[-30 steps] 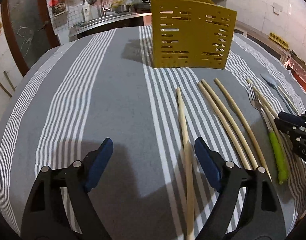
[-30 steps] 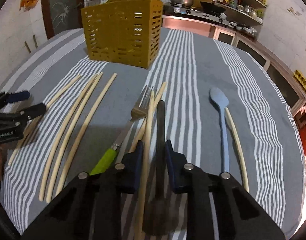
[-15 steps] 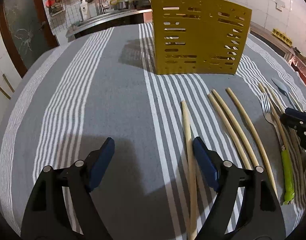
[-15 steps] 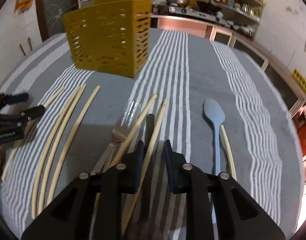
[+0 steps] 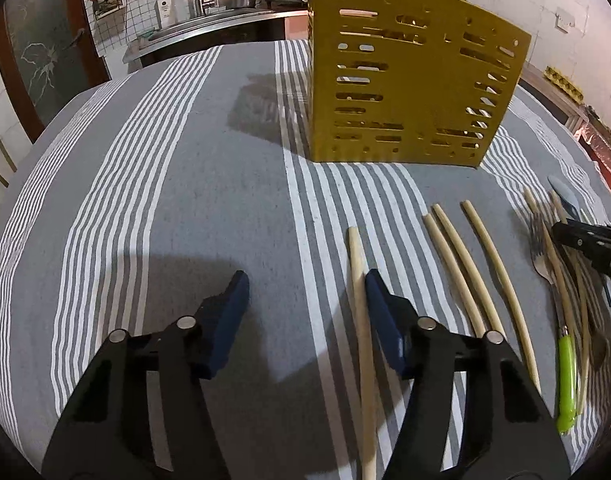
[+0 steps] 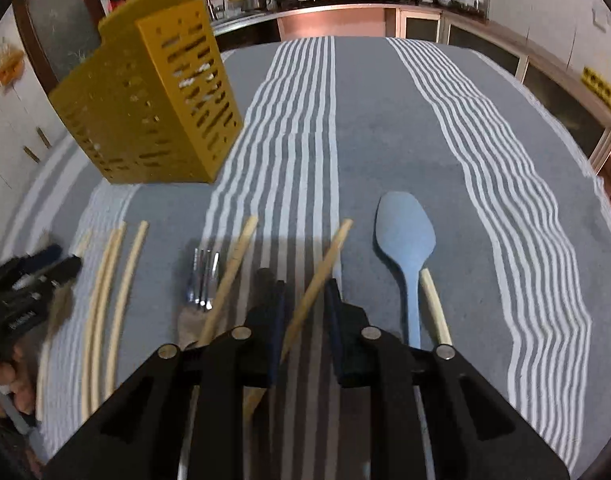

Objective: Organize utensils
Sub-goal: 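Close the right tool on a wooden chopstick while the left tool grasps another chopstick, then lift the chopstick in the right tool toward the yellow caddy while the left tool carries its chopstick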

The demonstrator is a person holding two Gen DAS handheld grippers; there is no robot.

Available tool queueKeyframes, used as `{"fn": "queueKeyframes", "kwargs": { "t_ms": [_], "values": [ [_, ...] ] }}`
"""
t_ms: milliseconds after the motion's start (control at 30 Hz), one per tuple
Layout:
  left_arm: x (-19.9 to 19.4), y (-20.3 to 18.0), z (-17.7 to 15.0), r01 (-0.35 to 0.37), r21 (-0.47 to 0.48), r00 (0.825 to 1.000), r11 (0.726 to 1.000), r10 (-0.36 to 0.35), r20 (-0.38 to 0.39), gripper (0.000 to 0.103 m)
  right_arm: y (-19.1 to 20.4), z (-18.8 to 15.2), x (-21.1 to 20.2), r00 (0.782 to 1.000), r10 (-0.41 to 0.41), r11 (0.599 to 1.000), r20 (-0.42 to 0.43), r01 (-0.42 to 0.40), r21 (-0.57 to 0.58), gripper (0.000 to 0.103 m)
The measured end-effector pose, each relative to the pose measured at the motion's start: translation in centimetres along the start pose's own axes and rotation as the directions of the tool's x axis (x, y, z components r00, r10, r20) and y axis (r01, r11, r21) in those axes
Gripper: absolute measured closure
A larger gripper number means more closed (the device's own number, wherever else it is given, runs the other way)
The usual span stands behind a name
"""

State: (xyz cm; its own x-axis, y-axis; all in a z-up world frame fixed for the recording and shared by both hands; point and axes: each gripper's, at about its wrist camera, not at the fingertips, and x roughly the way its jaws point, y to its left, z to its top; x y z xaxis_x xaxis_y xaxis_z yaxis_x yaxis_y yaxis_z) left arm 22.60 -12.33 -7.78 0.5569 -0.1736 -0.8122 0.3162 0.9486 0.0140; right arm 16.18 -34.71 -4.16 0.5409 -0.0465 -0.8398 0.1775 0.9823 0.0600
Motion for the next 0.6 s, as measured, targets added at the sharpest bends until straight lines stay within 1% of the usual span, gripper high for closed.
{"fn": "queueKeyframes", "kwargs": {
  "t_ms": [67, 133, 167, 233, 300, 367, 400, 533, 600],
  "values": [
    [0.4, -0.2, 0.3, -0.009, 0.007, 1.000, 1.000, 0.009, -0.006, 0.051, 1.1, 0.2, 0.4, 0.999, -0.051, 0.997, -0.012, 0.051, -0.054, 0.084],
    [0.6, -0.8, 0.5, -0.027, 0.020, 1.000, 0.999, 0.027, -0.011, 0.052, 1.7, 0.4, 0.5, 0.996, -0.082, 0.994, -0.024, 0.080, -0.077, 0.084],
    [0.7, -1.1, 0.6, -0.032, 0.027, 0.999, 0.999, 0.032, -0.012, 0.055, 1.9, 0.5, 0.6, 0.995, -0.091, 0.992, -0.030, 0.088, -0.086, 0.084],
    [1.0, -1.3, 0.8, -0.033, 0.034, 0.999, 0.999, 0.033, -0.010, 0.067, 2.0, 0.7, 0.4, 0.995, -0.093, 0.992, -0.038, 0.090, -0.086, 0.084],
    [0.8, -1.8, 0.8, -0.029, 0.051, 0.999, 0.998, 0.030, -0.017, 0.097, 1.9, 0.8, 0.3, 0.996, -0.080, 0.993, -0.038, 0.076, -0.089, 0.091],
    [0.5, -2.2, 0.9, -0.019, 0.059, 0.999, 0.998, 0.021, -0.029, 0.098, 1.7, 1.0, 0.2, 0.998, -0.047, 0.996, -0.037, 0.044, -0.072, 0.097],
    [0.4, -2.1, 0.9, -0.003, 0.048, 0.999, 0.999, 0.005, -0.036, 0.099, 1.5, 1.1, 0.1, 0.999, -0.035, 0.998, -0.035, 0.032, -0.062, 0.098],
    [-0.5, -1.4, 0.9, 0.048, 0.018, 0.998, 0.999, -0.047, -0.044, 0.099, 0.8, 1.0, -1.3, 0.998, 0.057, 0.998, 0.009, -0.057, -0.009, 0.098],
    [-1.4, -0.9, 0.9, 0.069, 0.000, 0.997, 0.998, -0.069, -0.021, 0.099, 0.5, 1.1, -2.6, 0.995, 0.087, 0.996, 0.050, -0.087, 0.002, 0.097]
  ]
}}
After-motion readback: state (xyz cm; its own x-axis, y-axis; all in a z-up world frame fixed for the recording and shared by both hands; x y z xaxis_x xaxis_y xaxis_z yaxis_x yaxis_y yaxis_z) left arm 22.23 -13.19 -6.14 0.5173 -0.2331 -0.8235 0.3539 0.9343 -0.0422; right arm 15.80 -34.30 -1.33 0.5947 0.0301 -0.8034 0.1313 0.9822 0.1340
